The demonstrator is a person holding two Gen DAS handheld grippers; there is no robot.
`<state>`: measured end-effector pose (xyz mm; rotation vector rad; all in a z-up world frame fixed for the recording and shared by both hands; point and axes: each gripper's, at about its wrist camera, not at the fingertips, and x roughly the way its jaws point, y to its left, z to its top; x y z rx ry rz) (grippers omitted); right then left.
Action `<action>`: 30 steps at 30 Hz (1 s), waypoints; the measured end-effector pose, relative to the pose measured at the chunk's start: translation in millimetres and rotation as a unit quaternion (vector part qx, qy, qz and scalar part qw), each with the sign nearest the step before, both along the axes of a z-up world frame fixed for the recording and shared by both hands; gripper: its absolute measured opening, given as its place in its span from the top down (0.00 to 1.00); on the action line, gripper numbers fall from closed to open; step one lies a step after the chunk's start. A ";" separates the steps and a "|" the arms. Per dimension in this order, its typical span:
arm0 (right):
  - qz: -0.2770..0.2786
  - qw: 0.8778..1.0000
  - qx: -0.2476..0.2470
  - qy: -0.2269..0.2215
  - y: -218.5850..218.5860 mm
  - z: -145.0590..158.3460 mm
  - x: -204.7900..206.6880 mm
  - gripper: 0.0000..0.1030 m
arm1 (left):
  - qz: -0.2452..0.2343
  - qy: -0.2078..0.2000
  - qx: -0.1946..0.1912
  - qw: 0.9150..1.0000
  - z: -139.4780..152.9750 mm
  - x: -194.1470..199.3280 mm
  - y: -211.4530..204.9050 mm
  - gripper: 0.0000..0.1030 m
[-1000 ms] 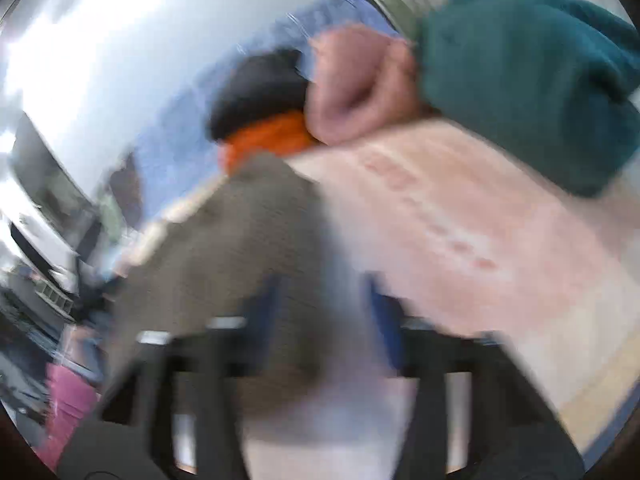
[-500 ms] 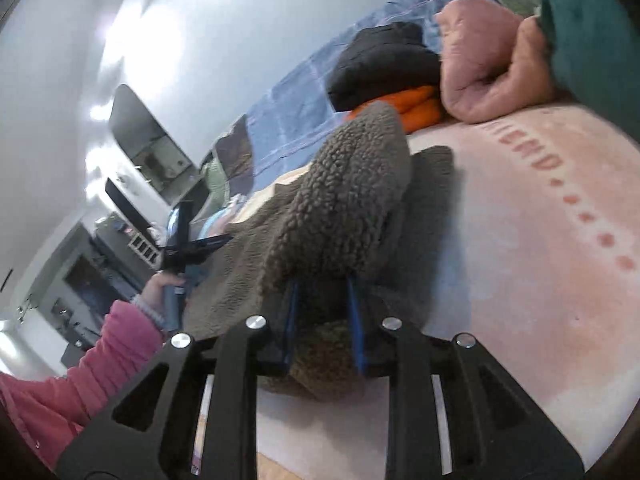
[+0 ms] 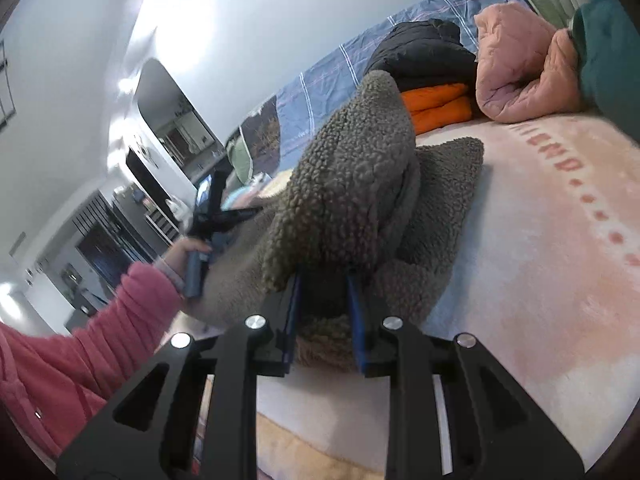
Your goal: Fold large clothes
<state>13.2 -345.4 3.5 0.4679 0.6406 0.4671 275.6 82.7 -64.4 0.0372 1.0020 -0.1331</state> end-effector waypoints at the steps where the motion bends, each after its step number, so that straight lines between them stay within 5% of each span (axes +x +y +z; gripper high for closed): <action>1: 0.000 1.000 -0.006 0.001 1.7 -0.2 -2.7 0.76 | 0.000 0.000 0.000 1.000 0.0 0.1 0.3 0.10; 9: -0.005 1.000 0.002 0.012 -2.7 -5.5 -7.1 0.75 | 0.000 0.001 -0.002 1.000 -0.2 1.0 -1.3 0.10; 12: -0.004 1.000 -0.029 0.006 -11.5 -2.9 5.1 0.50 | 0.000 0.001 -0.002 1.000 -0.3 0.8 -1.3 0.10; 13: -0.018 0.999 -0.048 0.009 -19.1 -3.5 14.6 0.09 | 0.000 0.001 -0.002 1.000 -0.2 0.8 -1.2 0.10; 15: 0.000 0.999 -0.042 0.015 -31.1 -10.7 33.9 0.02 | 0.000 0.001 -0.003 1.000 -0.2 1.0 -0.9 0.10; 17: 0.069 0.995 0.029 0.059 -41.3 -26.6 62.3 0.02 | 0.000 0.001 -0.002 1.000 -0.3 1.0 -1.2 0.10; 19: 0.115 0.989 0.062 0.070 -40.4 -33.0 79.3 0.06 | 0.000 0.001 -0.003 1.000 -0.5 0.7 -0.9 0.10; 24: 0.184 0.983 -0.013 -0.005 -19.3 0.2 90.2 0.16 | 0.000 0.002 -0.004 1.000 0.1 1.5 -0.7 0.10; 25: 0.200 0.980 -0.014 -0.008 -16.7 4.9 92.5 0.23 | 0.000 0.002 -0.004 1.000 0.1 1.4 -0.7 0.10; 27: 0.194 0.980 -0.046 0.018 -9.2 6.3 100.8 0.72 | 0.000 0.002 -0.004 1.000 0.0 1.5 -0.2 0.10; 30: 0.134 0.988 -0.051 0.065 -19.8 2.8 100.1 0.84 | 0.000 0.001 -0.006 1.000 0.4 1.3 -1.0 0.10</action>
